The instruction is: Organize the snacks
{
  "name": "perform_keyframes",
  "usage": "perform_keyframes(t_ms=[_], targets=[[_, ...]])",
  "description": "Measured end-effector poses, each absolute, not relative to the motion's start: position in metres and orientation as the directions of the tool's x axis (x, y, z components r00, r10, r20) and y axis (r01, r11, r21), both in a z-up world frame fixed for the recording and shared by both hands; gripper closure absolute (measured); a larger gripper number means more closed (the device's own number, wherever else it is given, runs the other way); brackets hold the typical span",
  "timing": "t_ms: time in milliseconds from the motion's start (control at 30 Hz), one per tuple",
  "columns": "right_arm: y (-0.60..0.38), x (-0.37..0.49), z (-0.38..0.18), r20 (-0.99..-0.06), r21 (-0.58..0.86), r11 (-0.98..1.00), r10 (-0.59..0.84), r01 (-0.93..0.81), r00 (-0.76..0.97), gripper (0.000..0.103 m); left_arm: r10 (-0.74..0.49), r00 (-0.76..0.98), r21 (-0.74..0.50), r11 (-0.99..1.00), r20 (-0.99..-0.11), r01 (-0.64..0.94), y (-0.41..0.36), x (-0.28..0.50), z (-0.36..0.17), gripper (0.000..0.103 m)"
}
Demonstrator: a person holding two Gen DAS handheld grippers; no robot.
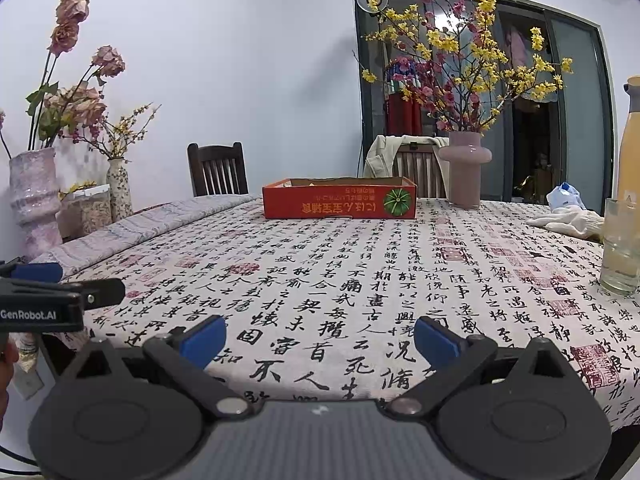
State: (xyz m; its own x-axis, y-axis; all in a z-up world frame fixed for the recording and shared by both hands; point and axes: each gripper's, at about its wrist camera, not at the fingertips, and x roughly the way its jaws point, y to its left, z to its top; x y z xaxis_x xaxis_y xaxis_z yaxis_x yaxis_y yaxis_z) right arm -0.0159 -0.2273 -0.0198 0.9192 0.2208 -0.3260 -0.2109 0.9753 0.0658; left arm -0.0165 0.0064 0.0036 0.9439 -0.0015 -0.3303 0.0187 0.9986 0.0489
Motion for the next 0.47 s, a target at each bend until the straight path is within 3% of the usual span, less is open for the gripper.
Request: perform_keyframes(t_ms=[467], targets=[[-0.2277, -0.0154, -0.0186, -0.325, 0.066, 0.975, 0.221, -0.211, 0.919, 0.002, 0.007, 0.945, 0.058, 0.998, -0.328, 0.012, 0.0042, -0.0181, 0.0028, 0.000]])
